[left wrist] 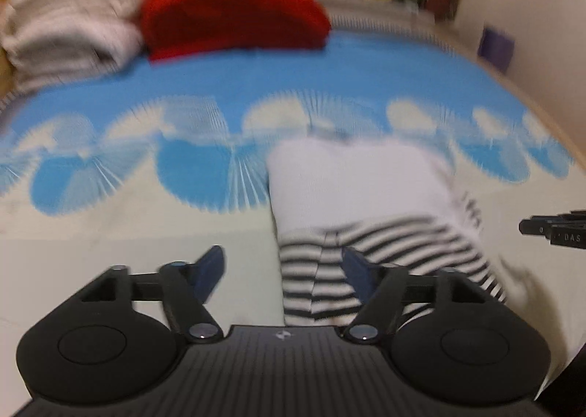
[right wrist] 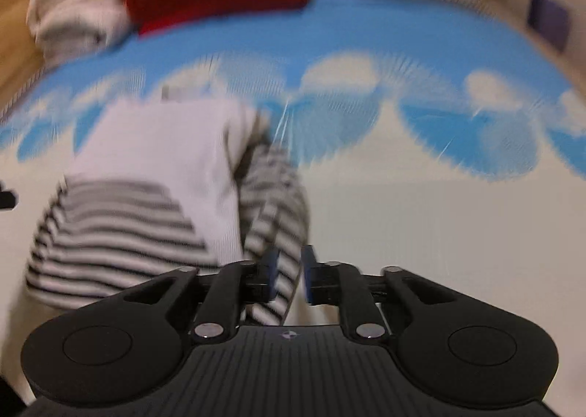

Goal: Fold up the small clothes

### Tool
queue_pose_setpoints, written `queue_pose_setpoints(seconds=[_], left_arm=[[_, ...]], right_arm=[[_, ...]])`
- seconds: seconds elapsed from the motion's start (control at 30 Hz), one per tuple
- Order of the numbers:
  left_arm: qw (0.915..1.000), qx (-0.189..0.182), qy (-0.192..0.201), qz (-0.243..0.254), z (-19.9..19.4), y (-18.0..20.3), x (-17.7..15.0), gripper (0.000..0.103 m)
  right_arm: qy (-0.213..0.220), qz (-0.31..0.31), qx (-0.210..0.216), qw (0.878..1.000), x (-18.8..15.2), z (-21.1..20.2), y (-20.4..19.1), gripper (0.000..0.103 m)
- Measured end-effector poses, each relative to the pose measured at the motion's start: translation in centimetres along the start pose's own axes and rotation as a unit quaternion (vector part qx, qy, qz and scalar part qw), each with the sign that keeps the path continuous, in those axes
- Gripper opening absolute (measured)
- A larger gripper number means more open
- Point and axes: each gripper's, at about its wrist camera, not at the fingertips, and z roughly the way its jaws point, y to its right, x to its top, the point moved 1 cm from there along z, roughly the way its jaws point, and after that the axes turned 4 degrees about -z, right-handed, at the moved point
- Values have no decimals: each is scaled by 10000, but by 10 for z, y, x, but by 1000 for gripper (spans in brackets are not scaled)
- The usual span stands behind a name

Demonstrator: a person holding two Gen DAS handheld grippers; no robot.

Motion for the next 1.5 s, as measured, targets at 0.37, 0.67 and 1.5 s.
queue_pose_setpoints(seconds=[0.37,0.67,1.5], left_arm=[[9947,83,1023,13,-134,55,-56,86],[9973,198,23,-709,-114,68,-125,86],[9983,262,448,-251,-90,98,-120,95]], right_arm=[[2004,383,100,9789,-43,-168,-26,66],[1424,362,86,9891,-109,-166,-51,72],[1042,-434,275,9932,-105,-125,-106,72]])
